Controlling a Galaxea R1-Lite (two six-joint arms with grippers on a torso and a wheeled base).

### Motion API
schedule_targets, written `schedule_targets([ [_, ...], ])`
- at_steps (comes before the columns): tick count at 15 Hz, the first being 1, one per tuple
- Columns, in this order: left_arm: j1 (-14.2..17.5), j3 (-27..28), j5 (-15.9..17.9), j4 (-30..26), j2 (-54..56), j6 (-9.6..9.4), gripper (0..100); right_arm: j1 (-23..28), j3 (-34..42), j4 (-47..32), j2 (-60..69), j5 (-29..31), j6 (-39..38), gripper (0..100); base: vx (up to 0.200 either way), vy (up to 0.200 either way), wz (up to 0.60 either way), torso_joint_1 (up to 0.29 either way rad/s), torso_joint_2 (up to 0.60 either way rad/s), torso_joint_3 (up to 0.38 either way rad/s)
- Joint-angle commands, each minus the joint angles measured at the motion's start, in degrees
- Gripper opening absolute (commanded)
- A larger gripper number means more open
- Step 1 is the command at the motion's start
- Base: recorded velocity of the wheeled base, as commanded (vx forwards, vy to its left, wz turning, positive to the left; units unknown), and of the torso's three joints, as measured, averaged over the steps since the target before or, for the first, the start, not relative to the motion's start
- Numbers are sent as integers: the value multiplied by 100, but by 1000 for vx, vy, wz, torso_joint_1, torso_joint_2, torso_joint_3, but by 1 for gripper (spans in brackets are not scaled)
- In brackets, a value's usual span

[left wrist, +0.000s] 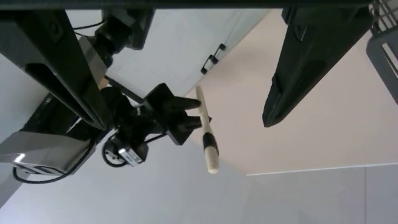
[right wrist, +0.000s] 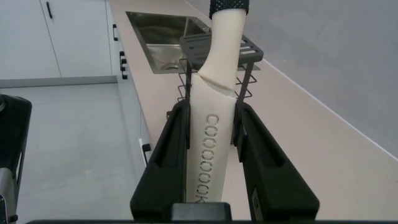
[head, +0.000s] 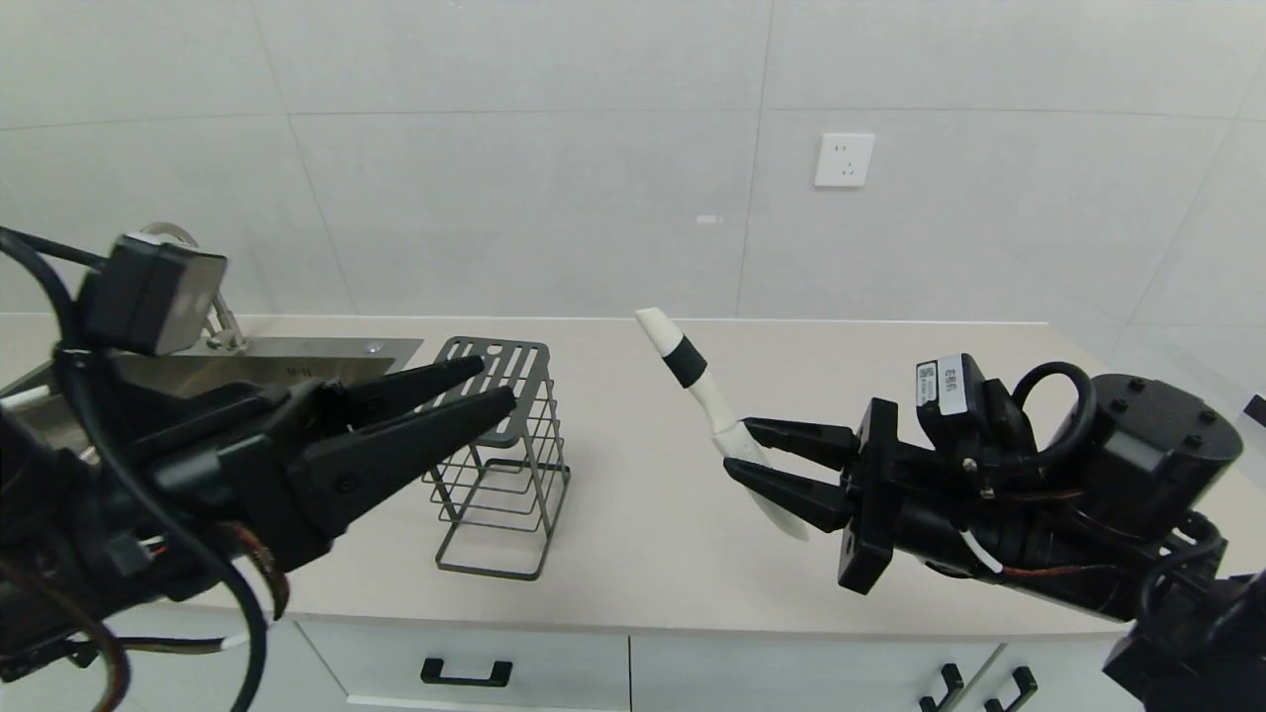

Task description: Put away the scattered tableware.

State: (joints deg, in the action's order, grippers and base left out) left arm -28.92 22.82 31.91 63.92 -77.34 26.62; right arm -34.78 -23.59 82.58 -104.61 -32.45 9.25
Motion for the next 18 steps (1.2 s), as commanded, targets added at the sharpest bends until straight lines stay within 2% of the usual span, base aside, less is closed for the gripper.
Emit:
schedule_targets([
  [1, -237, -23, -177, 394, -950, -571, 100, -2, -225, 4, -25, 2, -11, 0, 0, 0, 0, 0, 0, 0],
  [2, -281, -15, -194, 429, -1011, -650, 100, -2, -234, 4, -33, 2, -11, 0, 0, 0, 0, 0, 0, 0],
  [3, -642, -6, -238, 1009, -1354, -922, 100, -2, -251, 4, -104, 2, -11, 0, 0, 0, 0, 0, 0, 0],
  [4, -765, -6, -238, 1369, -1512, -913, 100, -2, -260, 4, -121, 2, -11, 0, 0, 0, 0, 0, 0, 0],
  [6, -756, 29, -230, 2081, -1899, -905, 100, -20, -251, 4, -121, 2, -11, 0, 0, 0, 0, 0, 0, 0],
  [8, -782, 12, -221, 2556, -2101, -878, 100, -20, -216, 4, -104, 2, -2, 0, 0, 0, 0, 0, 0, 0],
  [13, -773, 91, -212, 2608, -2295, -834, 100, -134, -234, 13, -104, 2, -11, 0, 0, 0, 0, 0, 0, 0],
  [15, -800, 443, -212, 2608, -2435, -738, 100, -301, -260, 13, -104, 2, -20, 0, 0, 0, 0, 0, 0, 0],
  [17, -914, 671, -212, 2608, -2453, -395, 100, -301, -251, 13, -104, 2, -20, 0, 0, 0, 0, 0, 0, 0],
  [18, -949, 750, -203, 2608, -2453, -316, 100, -301, -243, 4, -104, 2, -20, 0, 0, 0, 0, 0, 0, 0],
])
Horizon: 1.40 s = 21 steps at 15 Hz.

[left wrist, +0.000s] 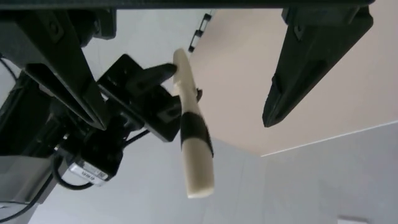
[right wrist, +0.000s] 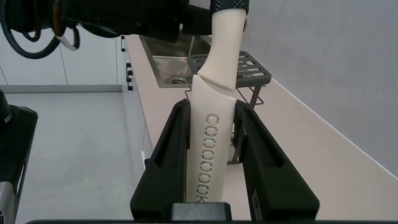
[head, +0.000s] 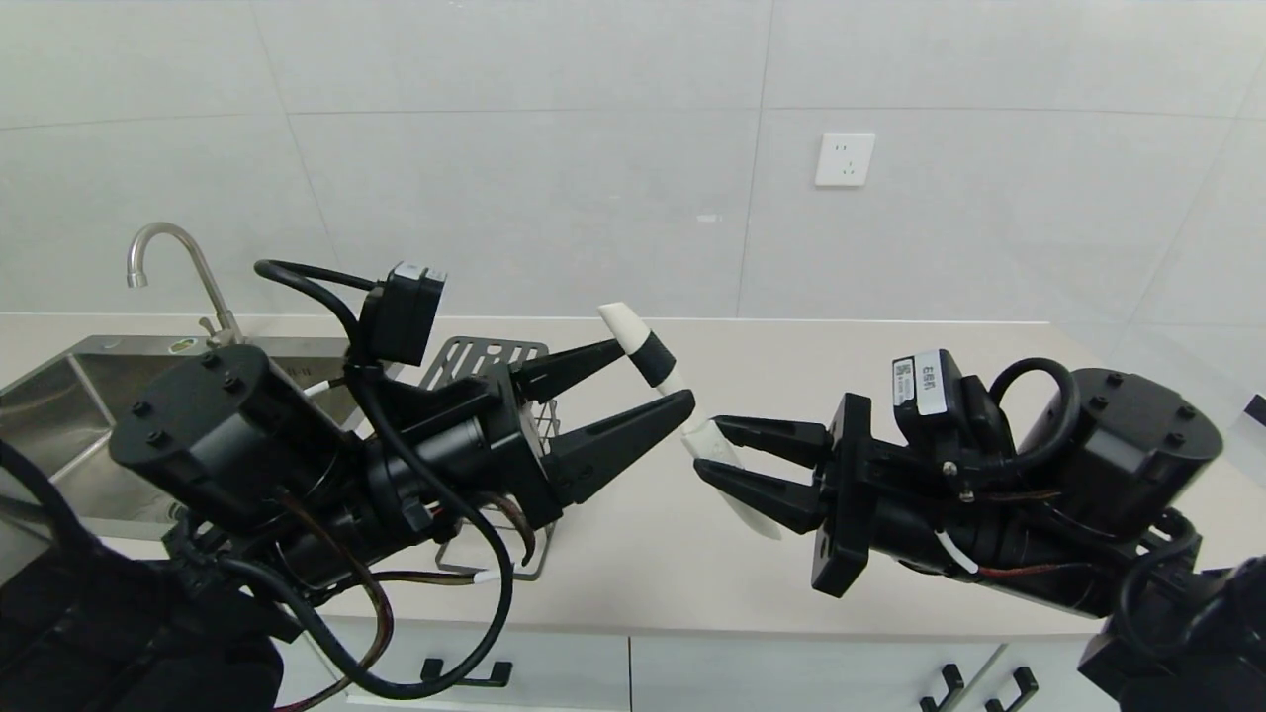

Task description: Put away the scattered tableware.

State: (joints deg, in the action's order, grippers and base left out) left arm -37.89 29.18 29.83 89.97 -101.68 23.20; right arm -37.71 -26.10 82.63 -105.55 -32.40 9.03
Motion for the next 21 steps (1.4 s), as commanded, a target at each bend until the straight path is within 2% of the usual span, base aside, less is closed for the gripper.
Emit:
schedule_targets([
  [1, -70, 202, 5, 3, -27, 36, 100, -9, 26, 8, 8, -3, -7, 0, 0, 0, 0, 0, 0, 0],
  [4, -114, 457, -4, 3, -141, 36, 100, -9, 44, 8, 78, -3, -7, 0, 0, 0, 0, 0, 0, 0],
  [8, -219, 492, -4, 3, -185, 36, 100, -18, 8, 25, 96, -3, -77, 0, 0, 0, 0, 0, 0, 0],
  [16, -219, 632, 5, 3, -247, 9, 100, -167, -53, 25, 78, -3, -77, 0, 0, 0, 0, 0, 0, 0],
  [17, -219, 659, 5, 3, -291, -8, 0, -176, -88, 25, 60, -3, -77, 0, 0, 0, 0, 0, 0, 0],
  [21, -210, 747, 5, 3, -273, -8, 0, -167, -211, 25, 60, 6, -112, 0, 0, 0, 0, 0, 0, 0],
])
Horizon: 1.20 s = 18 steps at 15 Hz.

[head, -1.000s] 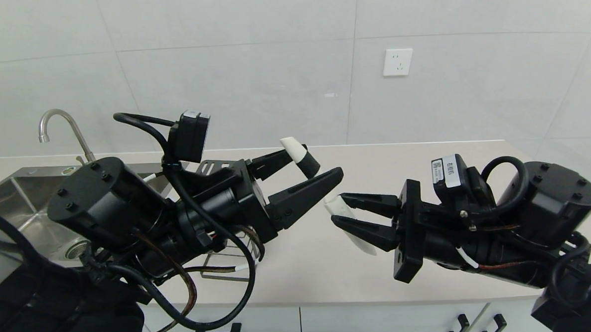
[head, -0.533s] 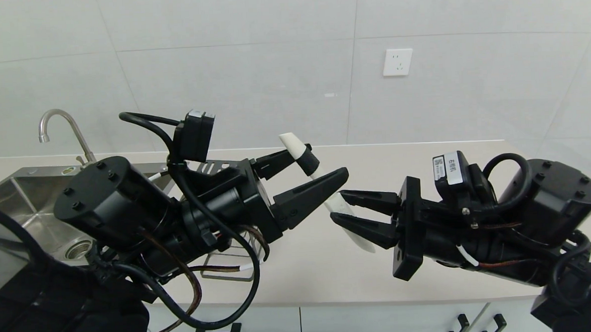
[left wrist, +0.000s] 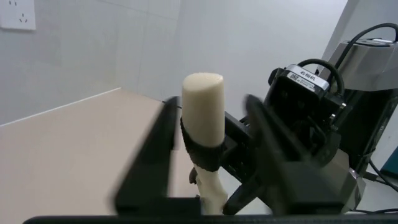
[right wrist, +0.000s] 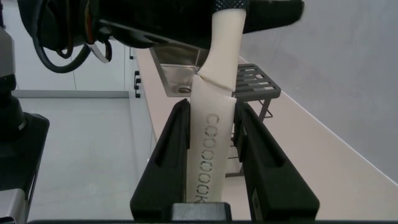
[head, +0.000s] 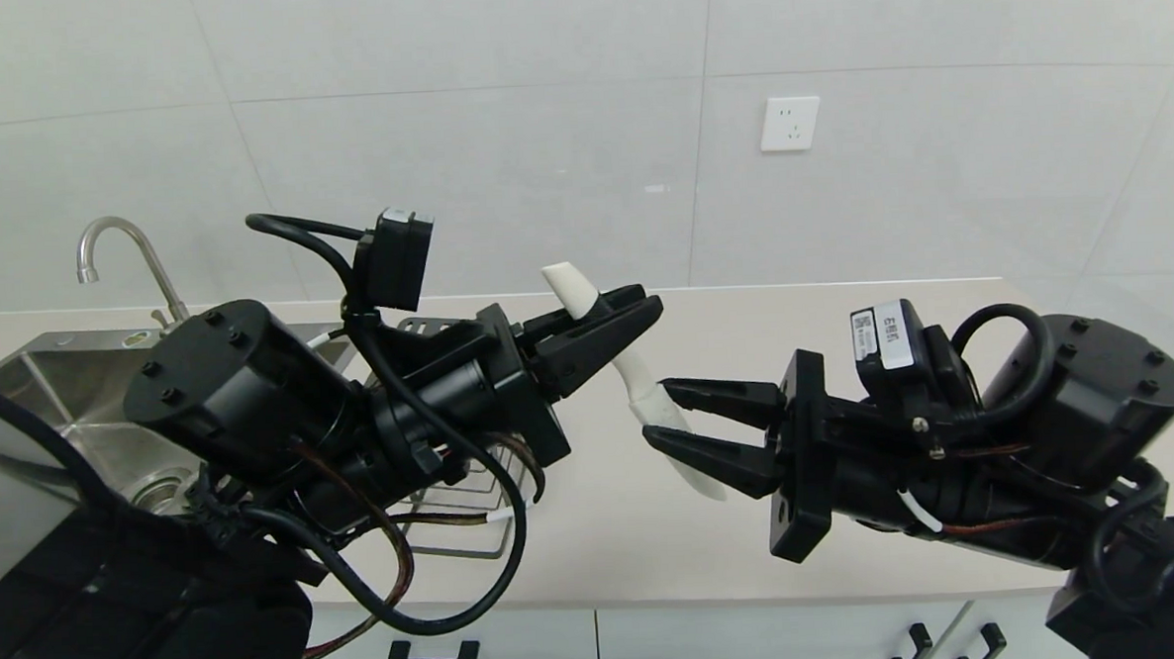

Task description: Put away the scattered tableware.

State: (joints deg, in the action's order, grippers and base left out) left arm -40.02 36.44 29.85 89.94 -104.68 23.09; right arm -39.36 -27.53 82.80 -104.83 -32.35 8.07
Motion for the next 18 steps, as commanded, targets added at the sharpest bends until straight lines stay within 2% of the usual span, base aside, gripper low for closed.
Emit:
schedule_targets([
  [1, -6, 30, 3, 6, 44, 3, 0, 16, -200, -1, -38, 36, -16, 0, 0, 0, 0, 0, 0, 0],
  [2, -6, 30, 3, 6, 44, 3, 0, 25, -297, -9, -91, 54, -16, 100, 0, 0, 0, 0, 0, 0],
  [6, 65, 21, -24, 6, 35, -6, 0, 16, -262, 8, -240, 142, -51, 100, 0, 0, 0, 0, 0, 0],
  [9, 91, -5, -59, 6, 35, -24, 0, 306, 617, 166, 366, 142, -51, 100, 0, 0, 0, 0, 0, 0],
  [10, 82, -5, -111, 6, 35, -156, 0, 535, 1048, 166, 709, 142, -51, 100, 0, 0, 0, 0, 0, 0],
  [12, 82, -31, -147, 6, 9, -657, 0, 1071, 1803, 158, 1597, 106, -51, 100, 0, 0, 0, 0, 0, 0],
  [14, 82, -181, -164, 6, 115, -885, 0, 1449, 2296, 114, 2555, 186, -51, 100, 0, 0, 0, 0, 0, 0],
  [16, 91, -242, -437, 6, 141, -920, 0, 2249, 2603, -18, 3425, 511, -42, 100, 0, 0, 0, 0, 0, 0],
  [17, 135, -251, -700, 6, 97, -947, 0, 2671, 2638, -211, 3882, 546, -25, 100, 0, 0, 0, 0, 0, 0],
  [18, 188, -260, -771, 6, 79, -947, 0, 3005, 2638, -449, 4339, 546, 2, 100, 0, 0, 0, 0, 0, 0],
])
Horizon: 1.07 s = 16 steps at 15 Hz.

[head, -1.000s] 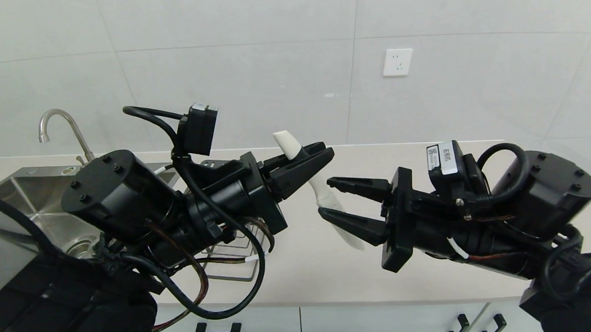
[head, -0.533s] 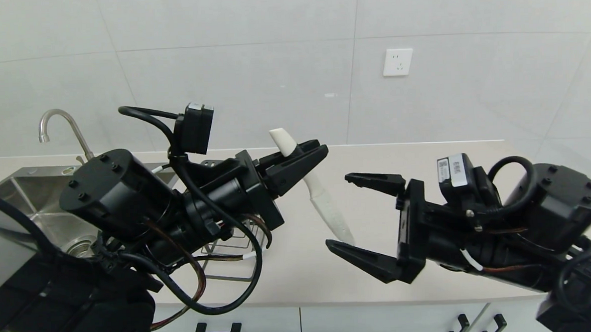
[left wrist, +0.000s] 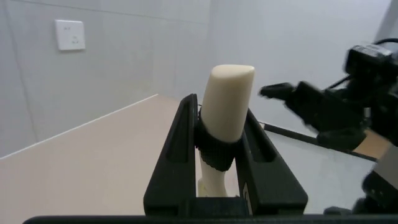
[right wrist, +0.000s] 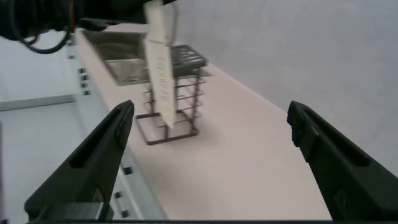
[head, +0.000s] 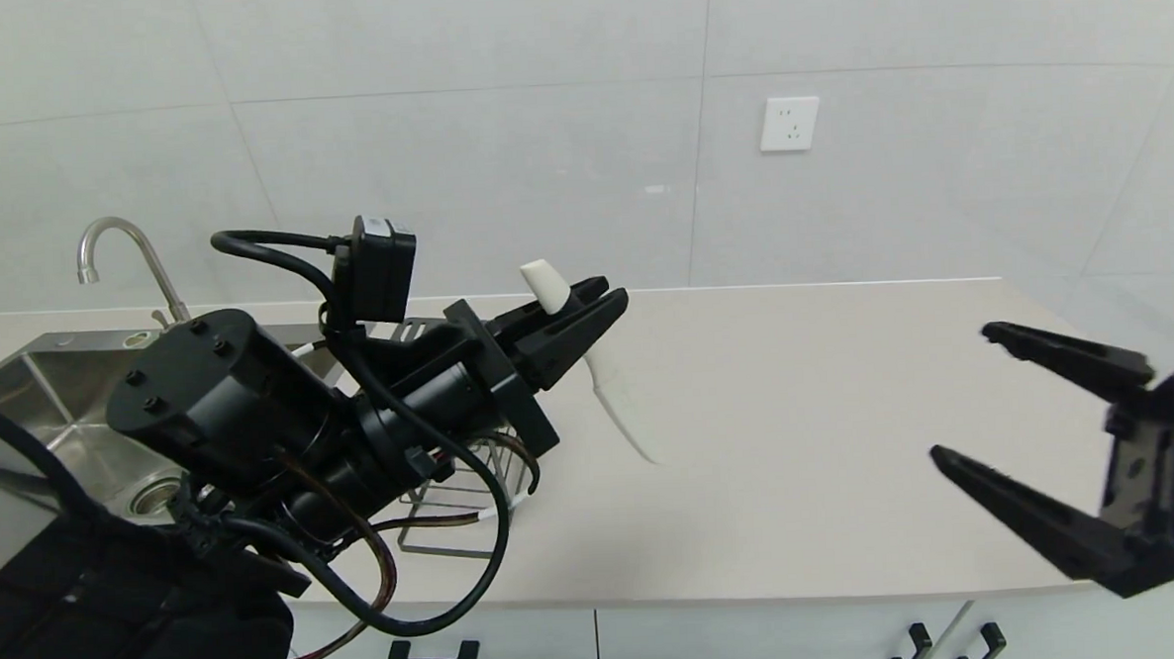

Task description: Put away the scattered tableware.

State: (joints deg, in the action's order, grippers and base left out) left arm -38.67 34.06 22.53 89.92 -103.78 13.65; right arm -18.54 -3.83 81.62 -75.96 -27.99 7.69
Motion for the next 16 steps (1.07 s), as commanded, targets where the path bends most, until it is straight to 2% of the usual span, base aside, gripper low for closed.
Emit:
schedule_targets([
  [1, 70, -40, -56, 8, -2, -3, 0, 1142, 277, -621, 1892, 118, 127, 100, 0, 0, 0, 0, 0, 0],
  [4, 70, -365, -214, 8, 112, -38, 0, 1960, 374, -2000, 3588, 136, 285, 100, 0, 0, 0, 0, 0, 0],
  [5, 79, -435, -407, 8, 130, -38, 0, 2250, 356, -2581, 4256, 136, 268, 100, 0, 0, 0, 0, 0, 0],
  [7, 70, -444, -750, 8, 200, -29, 0, 2505, 374, -3416, 5126, 118, 277, 100, 0, 0, 0, 0, 0, 0],
  [8, 70, -488, -759, 8, 288, -38, 0, 2540, 374, -3785, 5539, 118, 268, 100, 0, 0, 0, 0, 0, 0],
  [9, 70, -488, -759, 8, 306, -38, 0, 2540, 374, -3829, 5592, 118, 268, 100, 0, 0, 0, 0, 0, 0],
  [10, 0, -514, -750, 8, 490, -38, 0, 2566, 383, -4505, 6286, 118, 250, 100, 0, 0, 0, 0, 0, 0],
  [11, -9, -514, -750, 8, 534, -38, 0, 2531, 383, -4839, 6620, 110, 277, 100, 0, 0, 0, 0, 0, 0],
  [12, -18, -523, -750, 8, 596, -38, 0, 2197, 383, -5226, 7042, 13, 417, 100, 0, 0, 0, 0, 0, 0],
  [13, -18, -532, -759, 8, 622, -38, 0, 1854, 383, -5279, 7165, 22, 426, 100, 0, 0, 0, 0, 0, 0],
  [14, -18, -541, -759, 8, 622, -38, 0, 1749, 383, -5288, 7183, 22, 409, 100, 0, 0, 0, 0, 0, 0],
  [15, -18, -541, -759, 8, 613, -38, 0, 1810, 383, -5358, 7253, 48, 391, 100, 0, 0, 0, 0, 0, 0],
  [16, -18, -558, -759, 8, 613, -47, 0, 1916, 383, -5797, 7438, 285, 391, 100, 0, 0, 0, 0, 0, 0],
])
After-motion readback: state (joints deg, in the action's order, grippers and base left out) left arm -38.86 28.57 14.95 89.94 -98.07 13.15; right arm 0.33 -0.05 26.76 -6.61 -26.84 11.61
